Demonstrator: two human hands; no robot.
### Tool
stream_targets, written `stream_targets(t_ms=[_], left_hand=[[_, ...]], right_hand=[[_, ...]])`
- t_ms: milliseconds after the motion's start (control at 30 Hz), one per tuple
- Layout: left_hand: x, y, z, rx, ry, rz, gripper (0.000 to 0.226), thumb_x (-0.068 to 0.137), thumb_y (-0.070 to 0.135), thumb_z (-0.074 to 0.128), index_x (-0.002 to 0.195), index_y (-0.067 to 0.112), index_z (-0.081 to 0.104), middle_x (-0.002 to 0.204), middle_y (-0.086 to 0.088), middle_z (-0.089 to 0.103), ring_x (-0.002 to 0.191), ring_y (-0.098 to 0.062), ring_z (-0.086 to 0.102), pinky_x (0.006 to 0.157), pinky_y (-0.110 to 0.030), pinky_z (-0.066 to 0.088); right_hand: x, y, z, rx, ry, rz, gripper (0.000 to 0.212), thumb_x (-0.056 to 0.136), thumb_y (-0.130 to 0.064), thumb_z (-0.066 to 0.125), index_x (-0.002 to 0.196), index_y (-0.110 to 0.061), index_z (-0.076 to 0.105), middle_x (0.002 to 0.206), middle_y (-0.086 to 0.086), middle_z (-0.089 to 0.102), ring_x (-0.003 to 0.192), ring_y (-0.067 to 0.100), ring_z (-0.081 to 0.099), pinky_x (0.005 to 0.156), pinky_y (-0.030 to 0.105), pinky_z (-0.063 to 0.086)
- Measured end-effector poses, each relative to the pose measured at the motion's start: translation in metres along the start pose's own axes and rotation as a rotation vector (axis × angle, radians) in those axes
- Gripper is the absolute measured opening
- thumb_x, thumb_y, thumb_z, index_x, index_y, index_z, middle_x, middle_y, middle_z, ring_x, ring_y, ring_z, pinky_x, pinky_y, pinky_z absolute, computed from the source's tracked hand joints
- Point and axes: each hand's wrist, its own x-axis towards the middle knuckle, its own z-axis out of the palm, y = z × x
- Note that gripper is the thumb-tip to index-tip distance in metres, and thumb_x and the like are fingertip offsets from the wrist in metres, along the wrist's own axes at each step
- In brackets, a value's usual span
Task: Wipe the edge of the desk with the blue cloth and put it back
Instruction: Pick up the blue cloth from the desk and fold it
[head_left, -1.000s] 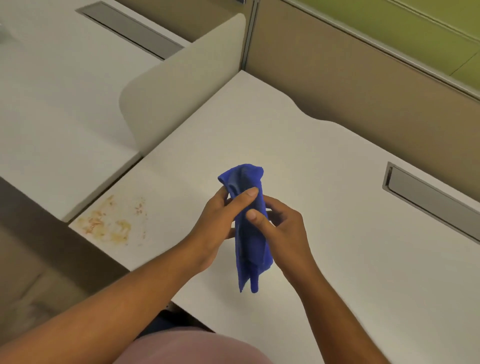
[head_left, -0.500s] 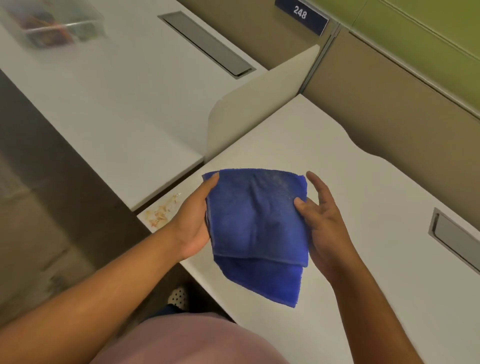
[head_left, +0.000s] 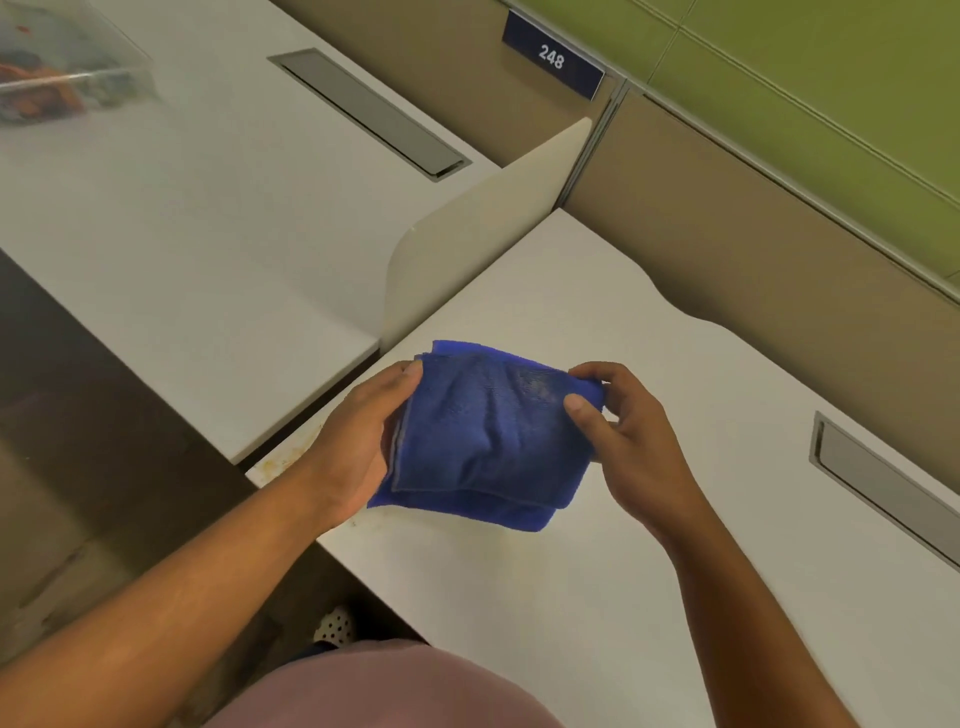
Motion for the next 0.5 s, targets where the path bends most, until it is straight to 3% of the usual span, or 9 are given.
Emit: stream_targets(t_ms=[100, 200, 233, 333, 433, 500], left_hand=[[0.004, 0.006, 0.000, 0.036, -0.009, 0.057, 0.046, 0.099, 0.054, 0.065, 0.133, 0.024, 0.074, 0.140, -0.006, 0.073, 0.132, -0.023, 0.068, 0.100, -0.031, 0.059], [0.008, 0.011, 0.001, 0.102, -0.012, 0.112, 0.045, 0.097, 0.053, 0.069, 0.127, 0.022, 0.077, 0.133, -0.007, 0.076, 0.126, -0.025, 0.071, 0.096, -0.030, 0.060], [0.008, 0.014, 0.002, 0.127, -0.011, 0.130, 0.042, 0.098, 0.051, 0.067, 0.126, 0.022, 0.078, 0.130, -0.007, 0.078, 0.123, -0.024, 0.073, 0.094, -0.030, 0.061], [0.009, 0.027, 0.004, 0.171, 0.039, 0.184, 0.036, 0.098, 0.046, 0.066, 0.119, 0.021, 0.082, 0.119, -0.006, 0.082, 0.112, -0.019, 0.077, 0.088, -0.027, 0.061], [0.014, 0.040, 0.006, 0.211, 0.096, 0.243, 0.024, 0.101, 0.034, 0.067, 0.112, 0.021, 0.085, 0.112, -0.004, 0.083, 0.102, -0.014, 0.076, 0.084, -0.024, 0.060], [0.016, 0.047, 0.010, 0.229, 0.095, 0.268, 0.023, 0.100, 0.033, 0.069, 0.111, 0.021, 0.085, 0.113, -0.008, 0.083, 0.104, -0.018, 0.076, 0.088, -0.025, 0.061]], right_hand=[[0.000, 0.000, -0.003, -0.026, -0.015, 0.029, 0.013, 0.104, -0.028, 0.061, 0.110, -0.039, 0.057, 0.108, -0.020, 0.067, 0.092, 0.022, 0.070, 0.076, 0.031, 0.056], [0.001, -0.006, -0.008, 0.015, -0.078, 0.062, 0.009, 0.104, -0.019, 0.061, 0.101, -0.026, 0.058, 0.109, -0.005, 0.066, 0.098, 0.045, 0.064, 0.091, 0.054, 0.061], [0.002, -0.009, -0.014, 0.025, -0.112, 0.075, 0.011, 0.104, -0.016, 0.062, 0.097, -0.025, 0.058, 0.111, 0.001, 0.066, 0.097, 0.046, 0.064, 0.095, 0.058, 0.059], [0.002, -0.017, -0.042, 0.107, -0.241, 0.058, 0.012, 0.102, -0.013, 0.067, 0.095, -0.017, 0.058, 0.114, 0.008, 0.068, 0.095, 0.027, 0.068, 0.101, 0.055, 0.056], [0.003, -0.025, -0.068, 0.156, -0.295, 0.010, 0.018, 0.094, -0.022, 0.070, 0.099, -0.009, 0.059, 0.127, 0.010, 0.069, 0.114, 0.035, 0.069, 0.105, 0.052, 0.055], [0.004, -0.027, -0.074, 0.106, -0.302, 0.001, 0.018, 0.091, -0.025, 0.070, 0.098, -0.011, 0.061, 0.126, 0.005, 0.071, 0.114, 0.032, 0.070, 0.104, 0.056, 0.054]])
